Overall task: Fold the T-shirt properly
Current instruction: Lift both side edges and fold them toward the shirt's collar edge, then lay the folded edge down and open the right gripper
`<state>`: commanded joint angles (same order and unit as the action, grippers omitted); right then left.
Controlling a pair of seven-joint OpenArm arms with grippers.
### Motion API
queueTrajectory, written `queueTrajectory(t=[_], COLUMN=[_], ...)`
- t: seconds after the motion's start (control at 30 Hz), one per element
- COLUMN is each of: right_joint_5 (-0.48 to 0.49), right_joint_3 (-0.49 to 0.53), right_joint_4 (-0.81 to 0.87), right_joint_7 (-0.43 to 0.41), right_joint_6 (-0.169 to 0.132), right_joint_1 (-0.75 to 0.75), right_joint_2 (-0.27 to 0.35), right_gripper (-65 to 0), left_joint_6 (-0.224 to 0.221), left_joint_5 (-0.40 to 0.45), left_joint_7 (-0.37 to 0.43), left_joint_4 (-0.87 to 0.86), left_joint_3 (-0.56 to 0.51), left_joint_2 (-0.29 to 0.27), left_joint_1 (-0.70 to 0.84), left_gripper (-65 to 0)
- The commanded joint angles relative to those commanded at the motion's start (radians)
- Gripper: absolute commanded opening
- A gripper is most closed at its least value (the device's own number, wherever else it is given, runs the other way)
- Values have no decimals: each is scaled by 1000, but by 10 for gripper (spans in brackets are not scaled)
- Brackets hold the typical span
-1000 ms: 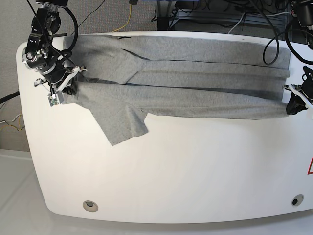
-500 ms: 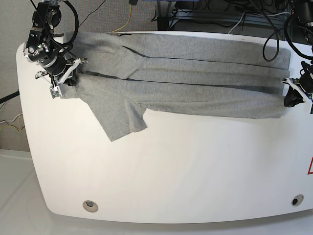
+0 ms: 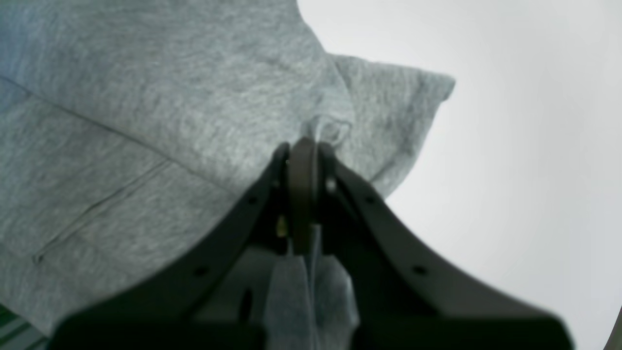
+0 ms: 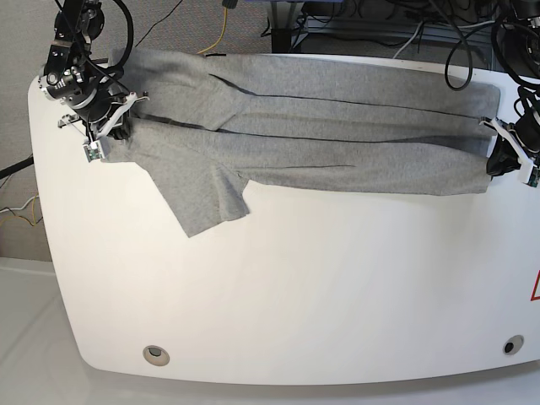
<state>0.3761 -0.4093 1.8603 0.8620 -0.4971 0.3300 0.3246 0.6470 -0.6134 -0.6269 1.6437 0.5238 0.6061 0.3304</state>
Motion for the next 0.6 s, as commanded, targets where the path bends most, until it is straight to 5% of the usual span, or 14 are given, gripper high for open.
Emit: queueTrajectory(t=[0.6], right_joint_5=[0], right_joint_3=[0], right_joint_4=[10], right_joint_7=[2], right_joint_6=[-1], right_joint_1=[36], right_joint_2=[0], right_gripper=[-650], left_joint_6=[21], left_joint_5=[-12], left_joint_7=[-8], left_joint_4=[-80], left_joint_3=[-17], left_joint_2=[2], left_joint_1=[14], left_gripper=[-650])
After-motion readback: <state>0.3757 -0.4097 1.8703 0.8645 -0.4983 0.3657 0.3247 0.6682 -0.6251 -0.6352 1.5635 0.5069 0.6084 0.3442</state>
